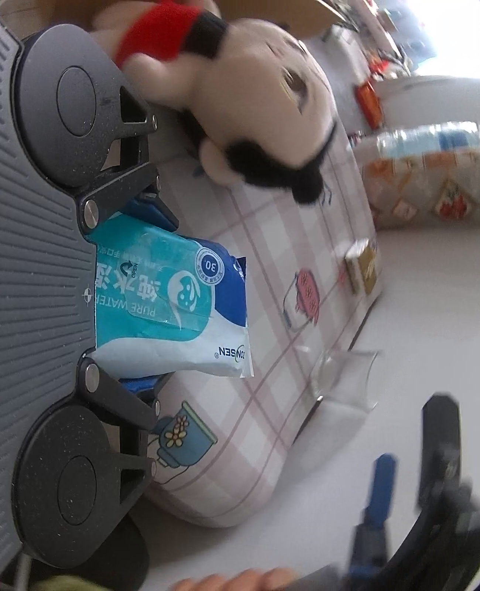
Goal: Organize soft objects
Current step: 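Grasp the gold tissue pack with the right gripper while the left gripper holds the wipes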
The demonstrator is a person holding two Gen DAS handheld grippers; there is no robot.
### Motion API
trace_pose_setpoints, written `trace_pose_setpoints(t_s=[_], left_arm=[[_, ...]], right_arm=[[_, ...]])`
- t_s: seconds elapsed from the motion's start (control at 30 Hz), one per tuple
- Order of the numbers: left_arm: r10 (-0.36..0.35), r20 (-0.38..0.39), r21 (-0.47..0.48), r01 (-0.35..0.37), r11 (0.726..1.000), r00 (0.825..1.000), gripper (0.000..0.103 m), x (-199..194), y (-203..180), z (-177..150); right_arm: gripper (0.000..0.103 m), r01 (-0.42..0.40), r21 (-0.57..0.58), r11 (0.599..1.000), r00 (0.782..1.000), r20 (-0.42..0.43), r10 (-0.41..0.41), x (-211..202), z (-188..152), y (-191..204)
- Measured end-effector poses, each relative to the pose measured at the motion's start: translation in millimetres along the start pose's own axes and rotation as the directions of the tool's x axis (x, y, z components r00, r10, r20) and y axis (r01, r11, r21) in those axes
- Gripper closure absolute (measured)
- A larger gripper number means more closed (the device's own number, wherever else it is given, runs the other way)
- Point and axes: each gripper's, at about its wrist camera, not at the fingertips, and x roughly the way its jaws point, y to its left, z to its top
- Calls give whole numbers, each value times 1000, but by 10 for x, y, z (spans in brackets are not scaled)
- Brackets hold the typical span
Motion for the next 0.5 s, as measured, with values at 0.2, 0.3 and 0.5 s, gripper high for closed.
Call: trace_pose_setpoints(t_s=[0.2,0.3,0.5], left_arm=[[-34,28,-111,37,993,999,29,-178,269,-148],[-47,38,-132,52,990,998,29,-256,374,-208],[-72,89,-187,87,979,993,30,-451,698,-294]], right_arm=[[1,-63,-206,976,995,-84,46,512,384,269],[2,-98,-245,965,984,-167,57,836,521,305],[3,-61,-307,950,951,-307,-38,1631,694,253]])
